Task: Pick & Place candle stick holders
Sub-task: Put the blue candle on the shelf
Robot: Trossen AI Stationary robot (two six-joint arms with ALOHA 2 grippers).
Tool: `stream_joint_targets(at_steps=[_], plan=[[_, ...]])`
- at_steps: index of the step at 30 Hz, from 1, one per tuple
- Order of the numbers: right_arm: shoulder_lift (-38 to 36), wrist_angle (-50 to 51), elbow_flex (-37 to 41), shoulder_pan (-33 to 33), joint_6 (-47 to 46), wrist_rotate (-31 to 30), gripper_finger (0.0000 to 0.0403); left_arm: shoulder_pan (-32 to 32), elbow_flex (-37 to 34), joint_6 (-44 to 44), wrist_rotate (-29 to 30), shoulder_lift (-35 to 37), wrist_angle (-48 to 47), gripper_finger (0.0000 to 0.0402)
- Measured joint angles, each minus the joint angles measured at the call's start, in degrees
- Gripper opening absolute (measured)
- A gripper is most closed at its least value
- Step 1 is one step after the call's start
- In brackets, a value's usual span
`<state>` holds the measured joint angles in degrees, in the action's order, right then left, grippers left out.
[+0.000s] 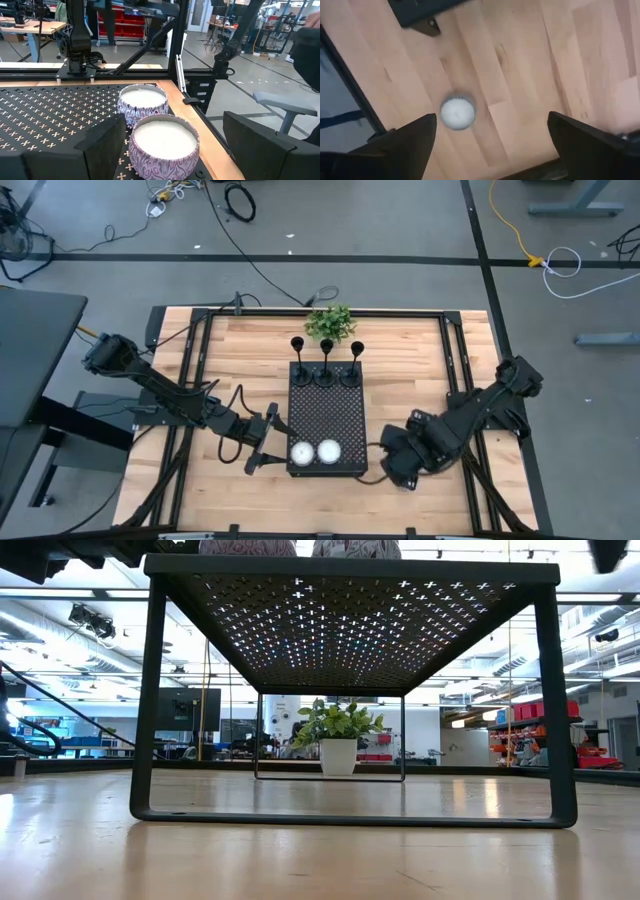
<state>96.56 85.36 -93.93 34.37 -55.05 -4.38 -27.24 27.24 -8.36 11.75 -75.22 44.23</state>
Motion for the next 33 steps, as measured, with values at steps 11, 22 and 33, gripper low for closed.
stream_joint_targets(at_steps=[11, 22, 33], plan=[[0.00, -2.66, 12.47, 7.55, -18.20, -0.72, 0.0378, 0.00, 0.00, 0.04, 0.00, 0.00, 0.00, 0.0330], [0.11, -17.02, 24.83, 8.13, -18.66, 1.46, 0.0378, 0.02, 0.00, 0.13, 0.00, 0.00, 0.47, 0.0330], [0.11, -20.70, 30.43, 8.13, -22.33, 5.07, 0.0378, 0.01, 0.00, 0.17, 0.02, 0.00, 0.48, 0.0330]])
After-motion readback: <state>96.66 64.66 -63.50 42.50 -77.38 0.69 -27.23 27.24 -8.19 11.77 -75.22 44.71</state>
